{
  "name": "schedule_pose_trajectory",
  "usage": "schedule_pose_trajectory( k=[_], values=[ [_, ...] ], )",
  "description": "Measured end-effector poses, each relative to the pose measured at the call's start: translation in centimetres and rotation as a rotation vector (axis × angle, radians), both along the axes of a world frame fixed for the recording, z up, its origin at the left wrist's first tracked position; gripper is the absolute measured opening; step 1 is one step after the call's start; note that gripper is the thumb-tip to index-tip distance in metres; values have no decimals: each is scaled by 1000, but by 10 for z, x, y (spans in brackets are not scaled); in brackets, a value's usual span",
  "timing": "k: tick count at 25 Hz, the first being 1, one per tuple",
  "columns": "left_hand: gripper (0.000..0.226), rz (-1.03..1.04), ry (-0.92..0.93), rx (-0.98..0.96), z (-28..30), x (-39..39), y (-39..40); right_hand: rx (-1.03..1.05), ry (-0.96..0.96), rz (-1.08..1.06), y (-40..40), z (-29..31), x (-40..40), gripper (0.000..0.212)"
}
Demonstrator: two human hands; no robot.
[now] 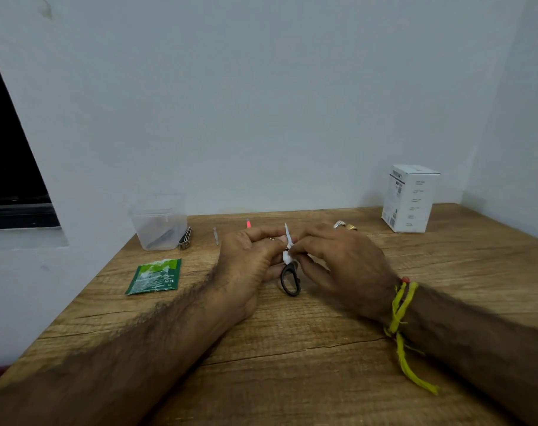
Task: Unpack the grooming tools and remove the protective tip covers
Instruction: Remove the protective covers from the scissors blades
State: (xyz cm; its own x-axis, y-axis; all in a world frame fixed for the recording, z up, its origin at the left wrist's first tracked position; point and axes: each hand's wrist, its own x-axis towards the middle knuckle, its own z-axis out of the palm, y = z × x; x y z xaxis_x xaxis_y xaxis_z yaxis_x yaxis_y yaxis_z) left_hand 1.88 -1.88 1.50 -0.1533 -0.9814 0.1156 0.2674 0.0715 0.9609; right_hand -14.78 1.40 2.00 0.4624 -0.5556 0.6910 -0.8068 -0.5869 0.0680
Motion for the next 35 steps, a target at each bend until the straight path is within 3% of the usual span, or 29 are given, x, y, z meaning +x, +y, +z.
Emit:
schedule_pose_trajectory(
  k=[11,16,22,25,30,32,35],
  values=[
    [17,27,7,-6,0,1,-1,-1,32,19,0,-1,4,14],
    [20,36,38,4,1,2,0,-15,-54,18,6,1,3,17],
    [20,43,72,29,2,-1,2,157,216,1,14,2,9,19],
    [18,65,90,43,1,0,0,192,61,-113,21,0,24,17],
    [11,130,125,55,-1,2,-1,509,-581,-45,20,-4,37,15],
    [13,157,152,66,-2,2,-4,526,-635,-48,17,-4,38,13],
    [12,171,169,85,-2,0,-3,517,-552,-45,16,-6,35,11]
  ],
)
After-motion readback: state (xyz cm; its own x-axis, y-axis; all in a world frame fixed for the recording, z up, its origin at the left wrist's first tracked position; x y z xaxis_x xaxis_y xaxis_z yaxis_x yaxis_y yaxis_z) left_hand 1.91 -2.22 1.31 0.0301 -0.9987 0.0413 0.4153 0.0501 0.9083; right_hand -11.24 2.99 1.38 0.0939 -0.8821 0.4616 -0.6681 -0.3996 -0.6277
